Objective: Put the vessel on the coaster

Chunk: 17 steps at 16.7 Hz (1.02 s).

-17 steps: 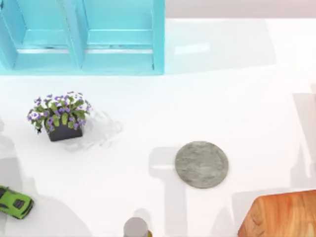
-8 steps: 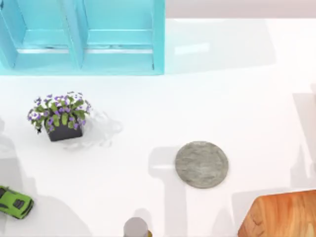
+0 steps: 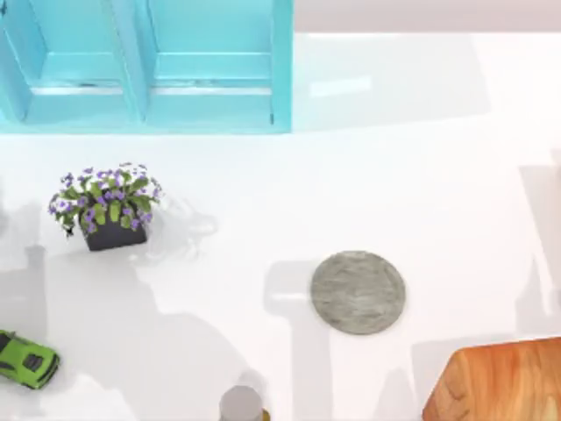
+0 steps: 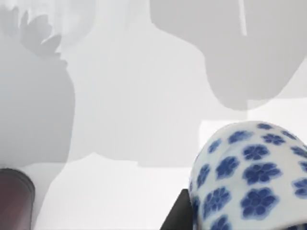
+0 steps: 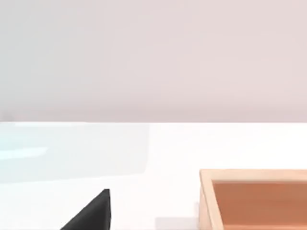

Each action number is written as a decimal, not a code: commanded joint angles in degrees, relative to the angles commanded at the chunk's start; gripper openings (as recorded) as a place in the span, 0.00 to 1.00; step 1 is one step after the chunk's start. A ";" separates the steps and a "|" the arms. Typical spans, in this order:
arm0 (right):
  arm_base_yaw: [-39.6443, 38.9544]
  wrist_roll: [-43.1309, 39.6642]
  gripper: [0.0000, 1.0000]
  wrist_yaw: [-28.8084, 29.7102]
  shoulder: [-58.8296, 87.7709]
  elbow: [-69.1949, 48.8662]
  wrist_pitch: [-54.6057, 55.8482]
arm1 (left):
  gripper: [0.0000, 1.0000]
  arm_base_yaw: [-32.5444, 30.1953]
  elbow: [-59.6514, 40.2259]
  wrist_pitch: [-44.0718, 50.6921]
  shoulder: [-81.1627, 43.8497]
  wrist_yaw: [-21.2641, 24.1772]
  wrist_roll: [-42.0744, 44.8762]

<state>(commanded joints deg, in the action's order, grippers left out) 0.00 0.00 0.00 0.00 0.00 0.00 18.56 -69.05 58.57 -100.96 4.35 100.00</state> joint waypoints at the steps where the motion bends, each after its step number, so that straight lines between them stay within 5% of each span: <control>1: 0.00 0.00 1.00 0.00 0.00 0.00 0.00 | 0.00 -1.69 -2.62 1.97 -0.44 0.64 -3.99; 8: 0.00 0.00 1.00 0.00 0.00 0.00 0.00 | 0.00 -16.78 -24.37 15.78 -6.94 4.19 -39.53; 17: 0.00 0.00 1.00 0.00 0.00 0.00 0.00 | 0.00 -43.53 -50.28 26.84 -24.41 3.74 -102.18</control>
<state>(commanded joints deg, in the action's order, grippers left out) 0.00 0.00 0.00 0.00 0.00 0.00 -24.97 -119.32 85.42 -125.37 8.09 -2.18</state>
